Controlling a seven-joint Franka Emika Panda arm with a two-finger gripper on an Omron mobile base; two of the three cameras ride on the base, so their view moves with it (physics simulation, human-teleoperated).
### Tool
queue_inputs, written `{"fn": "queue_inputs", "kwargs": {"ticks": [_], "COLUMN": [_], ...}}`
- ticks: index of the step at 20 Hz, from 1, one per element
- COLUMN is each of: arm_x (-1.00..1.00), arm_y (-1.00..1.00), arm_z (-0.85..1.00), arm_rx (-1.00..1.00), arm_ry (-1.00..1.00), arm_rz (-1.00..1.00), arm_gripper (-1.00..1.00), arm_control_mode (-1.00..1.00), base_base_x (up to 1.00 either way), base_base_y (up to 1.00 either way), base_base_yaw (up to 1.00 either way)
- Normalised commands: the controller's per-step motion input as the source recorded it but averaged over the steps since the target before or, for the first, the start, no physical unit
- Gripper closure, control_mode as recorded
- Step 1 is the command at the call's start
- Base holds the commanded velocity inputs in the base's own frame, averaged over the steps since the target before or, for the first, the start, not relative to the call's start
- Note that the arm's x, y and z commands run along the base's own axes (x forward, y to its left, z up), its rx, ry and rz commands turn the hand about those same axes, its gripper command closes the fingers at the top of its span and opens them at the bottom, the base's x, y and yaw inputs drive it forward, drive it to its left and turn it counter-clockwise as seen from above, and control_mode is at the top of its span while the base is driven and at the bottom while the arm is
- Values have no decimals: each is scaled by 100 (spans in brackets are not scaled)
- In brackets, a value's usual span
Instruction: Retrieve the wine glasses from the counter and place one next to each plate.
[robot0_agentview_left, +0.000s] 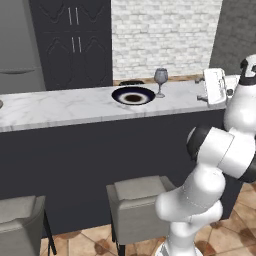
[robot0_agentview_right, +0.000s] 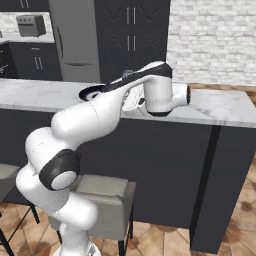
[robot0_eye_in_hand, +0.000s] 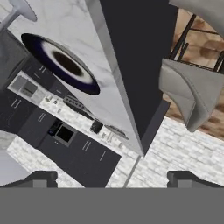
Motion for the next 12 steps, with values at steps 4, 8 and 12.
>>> {"fn": "queue_inputs", "kwargs": {"ticks": [4, 8, 12], "arm_x": [-76, -56, -19], "arm_y": [38, 50, 47], "arm_z": [28, 9, -2], "arm_rx": [0, 0, 0], "arm_ry": [-3, -1, 0], "arm_rz": [0, 0, -1], "arm_gripper": [-100, -100, -100], "arm_control_mode": [-100, -100, -100], "base_base_x": [0, 0, 0], "base_base_y": [0, 0, 0], "base_base_yaw": [0, 0, 0]}}
